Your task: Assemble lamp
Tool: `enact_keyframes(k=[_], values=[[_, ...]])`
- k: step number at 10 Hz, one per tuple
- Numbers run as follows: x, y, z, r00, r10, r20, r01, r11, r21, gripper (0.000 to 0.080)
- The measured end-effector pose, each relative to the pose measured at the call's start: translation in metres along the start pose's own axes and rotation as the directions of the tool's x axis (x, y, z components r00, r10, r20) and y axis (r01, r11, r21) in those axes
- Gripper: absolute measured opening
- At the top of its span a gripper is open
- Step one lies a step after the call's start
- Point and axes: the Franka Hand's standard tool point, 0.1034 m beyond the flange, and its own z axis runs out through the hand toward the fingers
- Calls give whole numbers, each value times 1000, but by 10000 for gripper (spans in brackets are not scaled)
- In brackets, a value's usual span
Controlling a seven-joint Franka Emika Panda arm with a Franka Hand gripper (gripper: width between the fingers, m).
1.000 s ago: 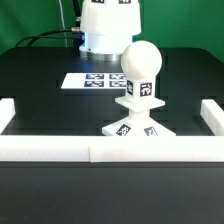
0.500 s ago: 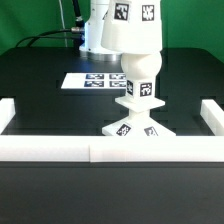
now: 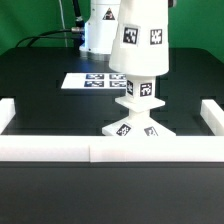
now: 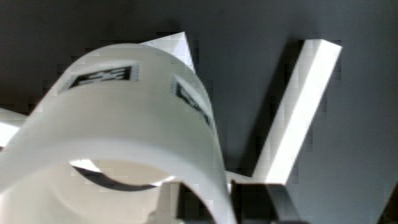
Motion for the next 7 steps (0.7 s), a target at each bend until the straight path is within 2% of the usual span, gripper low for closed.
enact_keyframes(k=[2,7], values=[[-2,3,11,1000,3,8,-3,1000,0,45],[-4,6,22,1000,5,21,-5,1000,1,45]])
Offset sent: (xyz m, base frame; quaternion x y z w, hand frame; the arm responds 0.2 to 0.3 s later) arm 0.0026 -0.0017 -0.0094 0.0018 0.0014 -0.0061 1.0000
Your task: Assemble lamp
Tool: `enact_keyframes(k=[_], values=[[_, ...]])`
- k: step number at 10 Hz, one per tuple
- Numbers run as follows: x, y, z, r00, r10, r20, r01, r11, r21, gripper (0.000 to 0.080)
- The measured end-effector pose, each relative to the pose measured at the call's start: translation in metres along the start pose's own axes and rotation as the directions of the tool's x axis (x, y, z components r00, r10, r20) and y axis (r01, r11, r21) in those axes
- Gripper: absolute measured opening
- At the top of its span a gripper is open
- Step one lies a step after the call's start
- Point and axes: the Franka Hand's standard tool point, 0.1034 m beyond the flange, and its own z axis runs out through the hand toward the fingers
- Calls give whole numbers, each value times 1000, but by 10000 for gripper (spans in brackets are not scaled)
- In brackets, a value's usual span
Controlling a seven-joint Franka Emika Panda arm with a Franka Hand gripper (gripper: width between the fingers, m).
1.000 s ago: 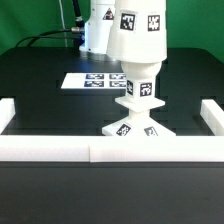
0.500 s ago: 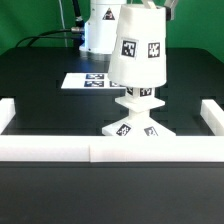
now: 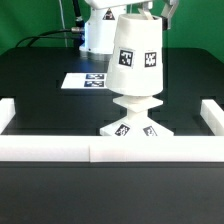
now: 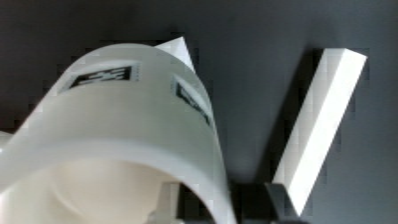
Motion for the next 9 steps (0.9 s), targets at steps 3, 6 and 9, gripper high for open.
enact_keyframes(k=[3,6,9], values=[[-12,10,6,1000,3,16,-3,1000,4,362],[-28,7,7,999,17,28,-17,1000,7,649],[-41,-7,10,988,150,47,-148,988,-35,696]])
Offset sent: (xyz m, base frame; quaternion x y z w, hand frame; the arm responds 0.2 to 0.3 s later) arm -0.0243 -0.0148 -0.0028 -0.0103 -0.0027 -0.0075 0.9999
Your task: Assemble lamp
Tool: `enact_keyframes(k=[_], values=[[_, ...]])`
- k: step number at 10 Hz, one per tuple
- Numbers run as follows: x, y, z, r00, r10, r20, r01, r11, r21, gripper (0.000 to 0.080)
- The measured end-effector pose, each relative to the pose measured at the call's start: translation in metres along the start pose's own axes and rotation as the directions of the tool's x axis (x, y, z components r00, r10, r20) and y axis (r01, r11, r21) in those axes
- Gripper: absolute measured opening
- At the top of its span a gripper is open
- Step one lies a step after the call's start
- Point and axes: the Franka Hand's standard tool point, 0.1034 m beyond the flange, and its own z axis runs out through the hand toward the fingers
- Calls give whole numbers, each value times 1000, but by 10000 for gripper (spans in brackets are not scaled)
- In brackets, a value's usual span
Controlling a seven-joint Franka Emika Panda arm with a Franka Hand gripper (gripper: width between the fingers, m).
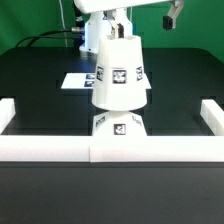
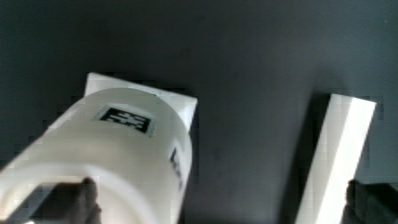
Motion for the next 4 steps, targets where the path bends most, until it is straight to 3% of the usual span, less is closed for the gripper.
enact_keyframes(k=[3,4], values=[[4,-28,5,993,114,3,-114,992,-53,699],[4,-26,5,994,105,4,-105,993,-49,699]])
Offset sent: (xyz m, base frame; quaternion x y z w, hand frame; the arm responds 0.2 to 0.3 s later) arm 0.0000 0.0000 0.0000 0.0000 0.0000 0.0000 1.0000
